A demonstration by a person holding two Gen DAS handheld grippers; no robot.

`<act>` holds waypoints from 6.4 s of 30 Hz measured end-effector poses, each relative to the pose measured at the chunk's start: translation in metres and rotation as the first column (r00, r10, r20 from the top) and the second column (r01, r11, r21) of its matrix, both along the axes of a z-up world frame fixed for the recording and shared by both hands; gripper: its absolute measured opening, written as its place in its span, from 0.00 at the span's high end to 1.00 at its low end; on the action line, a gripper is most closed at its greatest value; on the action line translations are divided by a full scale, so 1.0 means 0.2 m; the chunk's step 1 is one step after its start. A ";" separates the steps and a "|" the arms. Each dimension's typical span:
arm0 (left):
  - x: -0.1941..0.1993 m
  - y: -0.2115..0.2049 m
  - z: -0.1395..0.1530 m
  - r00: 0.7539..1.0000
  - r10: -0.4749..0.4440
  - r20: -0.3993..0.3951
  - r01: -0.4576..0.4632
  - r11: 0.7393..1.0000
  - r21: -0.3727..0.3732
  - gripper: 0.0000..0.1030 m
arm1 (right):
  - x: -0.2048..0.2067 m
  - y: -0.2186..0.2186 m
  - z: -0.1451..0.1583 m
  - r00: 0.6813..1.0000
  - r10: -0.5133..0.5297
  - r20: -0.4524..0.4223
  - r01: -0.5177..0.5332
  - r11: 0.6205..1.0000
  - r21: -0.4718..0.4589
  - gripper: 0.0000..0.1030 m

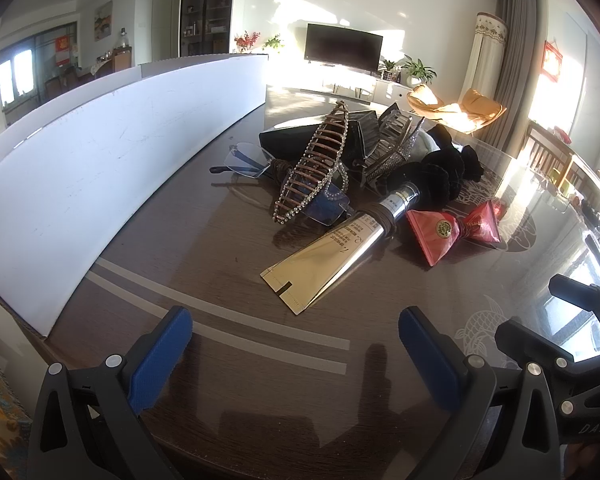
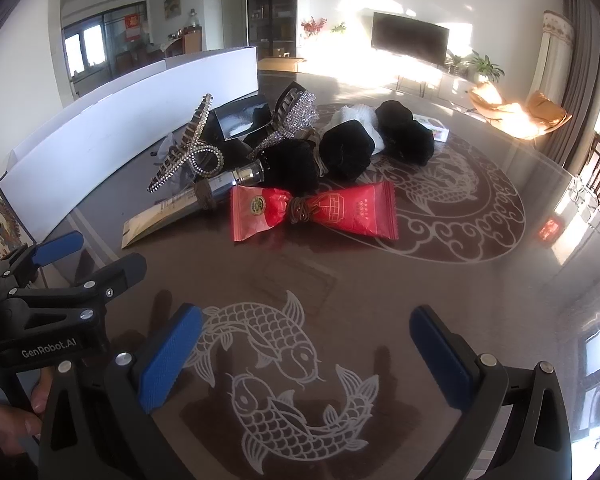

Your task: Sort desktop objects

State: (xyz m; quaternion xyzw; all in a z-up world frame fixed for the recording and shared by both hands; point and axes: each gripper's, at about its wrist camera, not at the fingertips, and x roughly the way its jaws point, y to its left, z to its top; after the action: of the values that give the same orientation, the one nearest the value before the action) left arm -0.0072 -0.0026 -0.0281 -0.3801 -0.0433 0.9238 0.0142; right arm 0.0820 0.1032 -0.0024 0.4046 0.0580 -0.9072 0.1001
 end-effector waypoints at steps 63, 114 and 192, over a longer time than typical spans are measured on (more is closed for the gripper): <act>-0.02 0.01 -0.02 1.000 0.006 0.024 -0.005 0.999 -0.038 0.00 | -0.11 -0.02 -0.08 0.993 0.066 0.098 -0.073 0.995 0.065 0.00; -0.32 -0.03 0.14 0.868 0.104 0.485 -0.077 0.994 -0.076 0.00 | -0.25 0.01 -0.10 0.986 0.137 0.095 -0.137 0.991 -0.001 0.00; 0.11 -0.05 0.21 0.972 -0.096 0.214 0.087 0.995 0.054 0.75 | -0.29 0.36 -0.06 0.935 0.337 0.106 -0.336 0.941 -0.028 0.01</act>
State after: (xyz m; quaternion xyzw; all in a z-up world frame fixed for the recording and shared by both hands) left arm 0.0148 -0.0129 0.0147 -0.4795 -0.0474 0.8742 0.0604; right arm 0.0238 0.1747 -0.0140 0.4373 0.1168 -0.8533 0.2588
